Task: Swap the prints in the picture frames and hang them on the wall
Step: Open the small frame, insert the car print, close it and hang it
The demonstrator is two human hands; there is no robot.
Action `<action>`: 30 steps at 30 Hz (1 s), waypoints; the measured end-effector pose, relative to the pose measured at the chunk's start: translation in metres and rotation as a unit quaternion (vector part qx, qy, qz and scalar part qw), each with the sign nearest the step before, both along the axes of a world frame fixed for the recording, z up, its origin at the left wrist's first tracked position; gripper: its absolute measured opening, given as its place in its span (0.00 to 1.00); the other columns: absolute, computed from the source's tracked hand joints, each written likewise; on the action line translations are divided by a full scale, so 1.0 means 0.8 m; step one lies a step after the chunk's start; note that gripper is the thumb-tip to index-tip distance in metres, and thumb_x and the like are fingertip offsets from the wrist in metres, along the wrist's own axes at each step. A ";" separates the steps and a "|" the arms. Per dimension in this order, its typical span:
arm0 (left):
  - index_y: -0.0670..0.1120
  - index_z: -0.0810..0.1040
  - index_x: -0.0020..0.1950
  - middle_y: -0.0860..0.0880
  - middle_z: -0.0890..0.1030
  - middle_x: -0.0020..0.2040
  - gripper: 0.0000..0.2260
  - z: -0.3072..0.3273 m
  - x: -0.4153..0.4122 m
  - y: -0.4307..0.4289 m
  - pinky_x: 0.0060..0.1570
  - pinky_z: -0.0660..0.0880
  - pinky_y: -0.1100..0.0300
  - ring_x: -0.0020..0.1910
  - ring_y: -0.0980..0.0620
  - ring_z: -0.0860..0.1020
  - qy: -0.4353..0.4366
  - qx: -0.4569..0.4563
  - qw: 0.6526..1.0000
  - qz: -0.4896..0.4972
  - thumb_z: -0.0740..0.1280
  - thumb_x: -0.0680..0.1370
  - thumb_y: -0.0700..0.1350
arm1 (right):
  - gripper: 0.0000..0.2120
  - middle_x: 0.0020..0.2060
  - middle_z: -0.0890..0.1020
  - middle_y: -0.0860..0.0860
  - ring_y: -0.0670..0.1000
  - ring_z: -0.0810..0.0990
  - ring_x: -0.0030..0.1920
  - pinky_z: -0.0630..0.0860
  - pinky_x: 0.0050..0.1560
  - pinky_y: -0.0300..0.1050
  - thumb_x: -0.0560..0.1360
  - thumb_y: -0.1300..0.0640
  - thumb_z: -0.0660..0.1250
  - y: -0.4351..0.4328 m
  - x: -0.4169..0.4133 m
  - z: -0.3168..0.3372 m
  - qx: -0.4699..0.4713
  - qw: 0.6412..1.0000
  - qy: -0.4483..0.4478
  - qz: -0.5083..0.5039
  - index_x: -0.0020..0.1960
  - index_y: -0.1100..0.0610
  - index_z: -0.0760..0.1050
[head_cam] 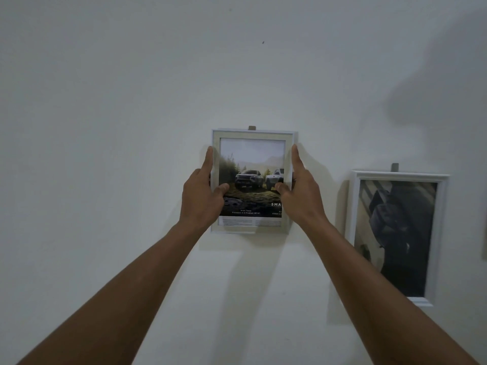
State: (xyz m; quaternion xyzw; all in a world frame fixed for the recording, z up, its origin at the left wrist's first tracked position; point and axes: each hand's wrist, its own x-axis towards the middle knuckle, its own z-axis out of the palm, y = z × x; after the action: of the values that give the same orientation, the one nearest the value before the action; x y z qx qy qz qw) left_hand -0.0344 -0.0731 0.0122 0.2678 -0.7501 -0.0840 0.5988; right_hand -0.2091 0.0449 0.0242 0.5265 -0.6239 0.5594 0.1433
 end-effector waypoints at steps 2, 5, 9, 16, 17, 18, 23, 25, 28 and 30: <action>0.58 0.48 0.79 0.47 0.72 0.41 0.38 -0.002 -0.003 0.001 0.43 0.66 0.61 0.43 0.49 0.73 -0.005 -0.002 1.000 0.007 0.69 0.78 0.44 | 0.40 0.51 0.71 0.51 0.42 0.71 0.40 0.66 0.45 0.36 0.81 0.60 0.63 0.000 0.003 -0.001 0.002 1.000 0.012 -0.016 0.79 0.40 0.40; 0.57 0.48 0.80 0.48 0.70 0.46 0.38 -0.004 -0.006 0.004 0.43 0.64 0.66 0.43 0.52 0.71 -0.004 -0.002 1.000 0.016 0.68 0.78 0.43 | 0.39 0.52 0.69 0.50 0.42 0.71 0.40 0.67 0.37 0.28 0.81 0.61 0.63 -0.001 0.003 -0.003 -0.004 1.000 0.019 -0.021 0.80 0.41 0.41; 0.57 0.51 0.79 0.49 0.65 0.54 0.37 0.000 -0.003 0.004 0.48 0.65 0.69 0.46 0.52 0.72 0.013 0.006 1.000 0.013 0.69 0.78 0.42 | 0.40 0.57 0.66 0.49 0.42 0.70 0.42 0.67 0.42 0.24 0.80 0.61 0.65 -0.004 -0.006 -0.002 -0.018 0.999 0.018 -0.022 0.80 0.43 0.43; 0.58 0.54 0.79 0.47 0.69 0.59 0.38 0.002 0.002 0.007 0.57 0.70 0.56 0.60 0.47 0.66 -0.012 -0.031 0.995 0.093 0.72 0.74 0.49 | 0.38 0.75 0.61 0.54 0.57 0.57 0.74 0.61 0.72 0.57 0.78 0.59 0.66 -0.012 -0.006 -0.012 -0.021 0.986 0.114 -0.120 0.81 0.53 0.48; 0.58 0.55 0.78 0.47 0.69 0.62 0.38 0.002 0.004 0.006 0.60 0.70 0.53 0.63 0.46 0.65 -0.011 -0.036 0.994 0.103 0.73 0.74 0.50 | 0.37 0.78 0.57 0.53 0.57 0.51 0.78 0.55 0.75 0.60 0.79 0.59 0.64 -0.011 -0.007 -0.015 -0.019 0.985 0.125 -0.121 0.81 0.55 0.47; 0.58 0.56 0.78 0.47 0.68 0.65 0.38 0.003 0.006 0.005 0.62 0.70 0.50 0.65 0.46 0.64 -0.010 -0.039 0.994 0.106 0.73 0.73 0.51 | 0.36 0.80 0.53 0.53 0.56 0.46 0.79 0.49 0.77 0.62 0.80 0.59 0.63 -0.012 -0.009 -0.017 -0.014 0.985 0.133 -0.113 0.81 0.56 0.46; 0.56 0.56 0.79 0.49 0.67 0.70 0.39 0.000 0.009 0.004 0.64 0.70 0.51 0.70 0.47 0.62 -0.023 -0.048 0.994 0.099 0.73 0.73 0.52 | 0.36 0.80 0.49 0.51 0.54 0.38 0.79 0.37 0.77 0.62 0.80 0.65 0.58 -0.013 -0.013 -0.022 -0.004 0.988 0.135 -0.077 0.81 0.57 0.42; 0.55 0.56 0.79 0.50 0.70 0.71 0.38 0.000 0.010 0.005 0.65 0.67 0.52 0.71 0.47 0.62 -0.036 -0.063 0.992 0.106 0.73 0.74 0.52 | 0.36 0.80 0.51 0.51 0.54 0.37 0.79 0.36 0.76 0.63 0.79 0.67 0.58 -0.013 -0.013 -0.022 -0.015 0.990 0.126 -0.064 0.81 0.57 0.42; 0.55 0.57 0.78 0.50 0.76 0.66 0.37 0.002 0.008 0.008 0.64 0.70 0.47 0.72 0.46 0.62 -0.045 -0.067 0.990 0.112 0.73 0.75 0.50 | 0.35 0.80 0.52 0.52 0.53 0.36 0.78 0.36 0.76 0.63 0.80 0.66 0.57 -0.012 -0.015 -0.023 -0.024 0.991 0.124 -0.048 0.81 0.57 0.43; 0.56 0.58 0.78 0.49 0.79 0.61 0.35 0.003 0.007 0.009 0.62 0.71 0.43 0.73 0.47 0.61 -0.035 -0.054 0.992 0.109 0.73 0.75 0.48 | 0.34 0.80 0.52 0.51 0.52 0.35 0.78 0.36 0.76 0.63 0.81 0.65 0.57 -0.012 -0.015 -0.023 -0.028 0.990 0.127 -0.046 0.81 0.57 0.43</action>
State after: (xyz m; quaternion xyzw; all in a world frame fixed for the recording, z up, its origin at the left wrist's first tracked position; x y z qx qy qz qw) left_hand -0.0291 -0.0662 0.0147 0.3179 -0.7405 0.0314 0.5912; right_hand -0.2212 0.0350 0.0055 0.5597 -0.6081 0.4985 0.2615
